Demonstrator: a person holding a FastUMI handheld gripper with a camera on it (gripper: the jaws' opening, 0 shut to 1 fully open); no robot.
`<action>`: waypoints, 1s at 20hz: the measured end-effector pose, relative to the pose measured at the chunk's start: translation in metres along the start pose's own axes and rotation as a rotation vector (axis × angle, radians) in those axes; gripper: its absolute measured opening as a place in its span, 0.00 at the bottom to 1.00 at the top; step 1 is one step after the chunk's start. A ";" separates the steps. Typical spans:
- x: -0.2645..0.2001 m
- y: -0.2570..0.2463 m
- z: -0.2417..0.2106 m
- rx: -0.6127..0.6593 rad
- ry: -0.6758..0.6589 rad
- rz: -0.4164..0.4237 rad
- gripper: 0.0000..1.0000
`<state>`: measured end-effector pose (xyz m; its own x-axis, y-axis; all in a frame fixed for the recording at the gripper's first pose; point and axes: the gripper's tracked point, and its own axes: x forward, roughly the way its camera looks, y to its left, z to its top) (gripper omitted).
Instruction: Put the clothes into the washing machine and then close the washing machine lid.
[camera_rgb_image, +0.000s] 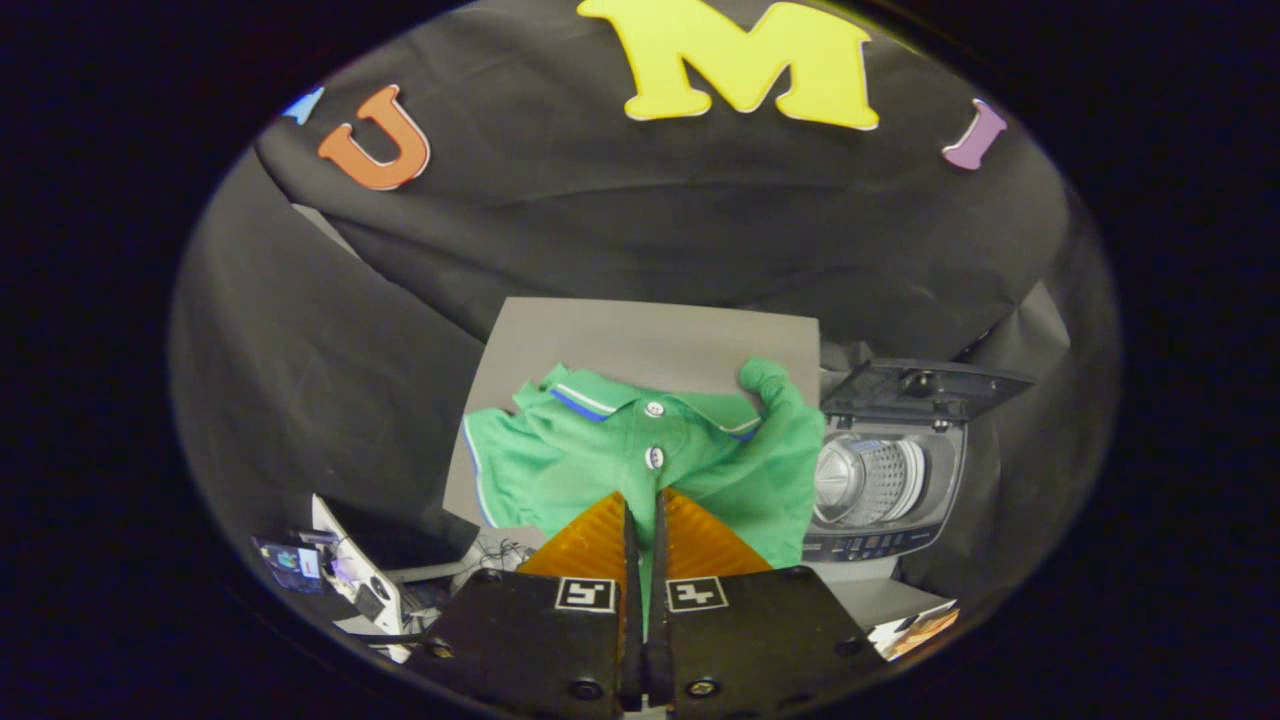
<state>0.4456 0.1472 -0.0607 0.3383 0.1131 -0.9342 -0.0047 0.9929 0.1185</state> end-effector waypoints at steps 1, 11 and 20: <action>-0.011 -0.009 -0.002 0.016 -0.010 0.003 0.05; -0.136 -0.102 -0.012 0.168 -0.130 -0.015 0.05; -0.205 -0.169 -0.016 0.220 -0.246 -0.087 0.06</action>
<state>0.3620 -0.0433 0.1051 0.5458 -0.0099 -0.8379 0.2280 0.9640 0.1372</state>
